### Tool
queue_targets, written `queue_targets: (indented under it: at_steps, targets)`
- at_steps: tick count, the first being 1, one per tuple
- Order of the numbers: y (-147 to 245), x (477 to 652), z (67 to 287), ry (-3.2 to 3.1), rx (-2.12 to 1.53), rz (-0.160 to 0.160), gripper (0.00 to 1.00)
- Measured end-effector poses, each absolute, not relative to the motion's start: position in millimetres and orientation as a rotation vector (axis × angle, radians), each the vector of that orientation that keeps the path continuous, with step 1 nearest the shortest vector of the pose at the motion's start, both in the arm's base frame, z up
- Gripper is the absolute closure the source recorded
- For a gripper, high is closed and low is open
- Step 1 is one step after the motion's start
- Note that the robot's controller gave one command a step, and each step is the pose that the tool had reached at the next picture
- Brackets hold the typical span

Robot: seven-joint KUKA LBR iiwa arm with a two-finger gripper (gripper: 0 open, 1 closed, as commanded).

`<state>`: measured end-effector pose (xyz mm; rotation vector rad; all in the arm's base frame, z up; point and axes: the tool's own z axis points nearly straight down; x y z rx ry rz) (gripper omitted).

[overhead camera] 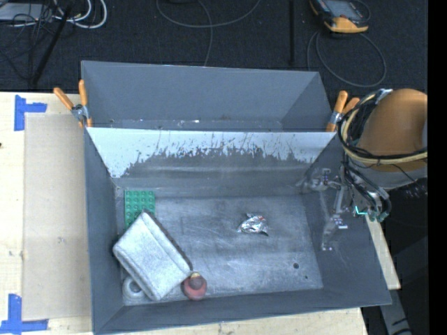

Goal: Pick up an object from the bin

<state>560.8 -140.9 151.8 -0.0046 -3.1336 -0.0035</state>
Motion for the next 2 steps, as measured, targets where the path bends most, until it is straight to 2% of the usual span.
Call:
queue_targets:
  at_steps: [1,2]
  targets:
    - [-85.5,583.9,74.5,-3.136,0.064,-0.007,0.0]
    - [-55.9,572.0,72.6,-3.148,0.125,0.003,0.0]
